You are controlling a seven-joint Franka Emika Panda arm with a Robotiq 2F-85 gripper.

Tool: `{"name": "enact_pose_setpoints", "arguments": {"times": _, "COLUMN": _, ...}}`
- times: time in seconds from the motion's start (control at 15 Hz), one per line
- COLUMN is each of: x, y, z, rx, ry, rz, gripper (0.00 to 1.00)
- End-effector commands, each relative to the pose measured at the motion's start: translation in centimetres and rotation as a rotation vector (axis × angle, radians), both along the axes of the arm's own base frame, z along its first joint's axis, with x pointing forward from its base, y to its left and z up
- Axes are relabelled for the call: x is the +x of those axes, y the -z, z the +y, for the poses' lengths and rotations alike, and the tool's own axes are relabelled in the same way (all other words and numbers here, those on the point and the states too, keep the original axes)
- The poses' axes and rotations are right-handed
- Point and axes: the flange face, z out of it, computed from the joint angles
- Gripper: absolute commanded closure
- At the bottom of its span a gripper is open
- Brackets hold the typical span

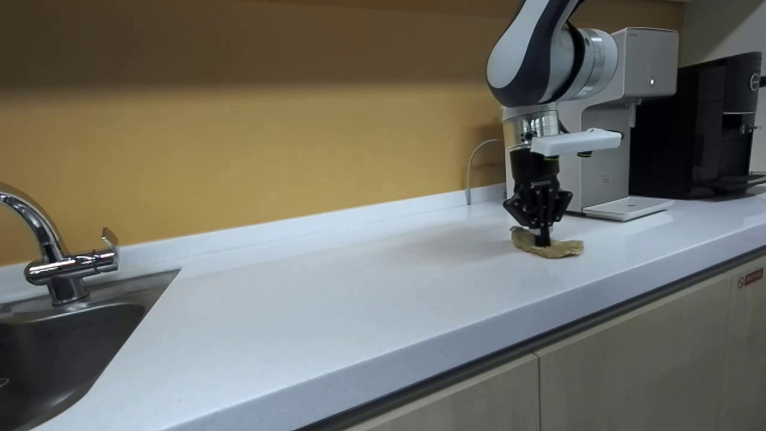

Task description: Wipe the counter with the brown cloth

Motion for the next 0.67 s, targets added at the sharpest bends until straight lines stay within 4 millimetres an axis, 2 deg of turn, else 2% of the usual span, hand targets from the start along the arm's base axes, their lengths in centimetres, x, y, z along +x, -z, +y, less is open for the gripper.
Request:
{"name": "enact_pose_setpoints", "arguments": {"times": 0.0, "x": -3.2, "y": 0.2, "z": -2.0, "rx": -0.02, "ry": 0.08, "rz": 0.07, "gripper": 1.0}}
{"name": "enact_pose_setpoints", "arguments": {"times": 0.13, "x": -4.6, "y": 0.2, "z": -1.5, "rx": -0.007, "ry": 0.063, "rz": 0.108, "gripper": 1.0}}
{"name": "enact_pose_setpoints", "arguments": {"times": 0.27, "x": -6.0, "y": 0.5, "z": 0.0, "rx": 0.016, "ry": 0.033, "rz": 0.143, "gripper": 1.0}}
{"name": "enact_pose_setpoints", "arguments": {"times": 0.6, "x": -7.9, "y": 1.7, "z": 7.0, "rx": 0.061, "ry": -0.113, "rz": 0.178, "gripper": 1.0}}
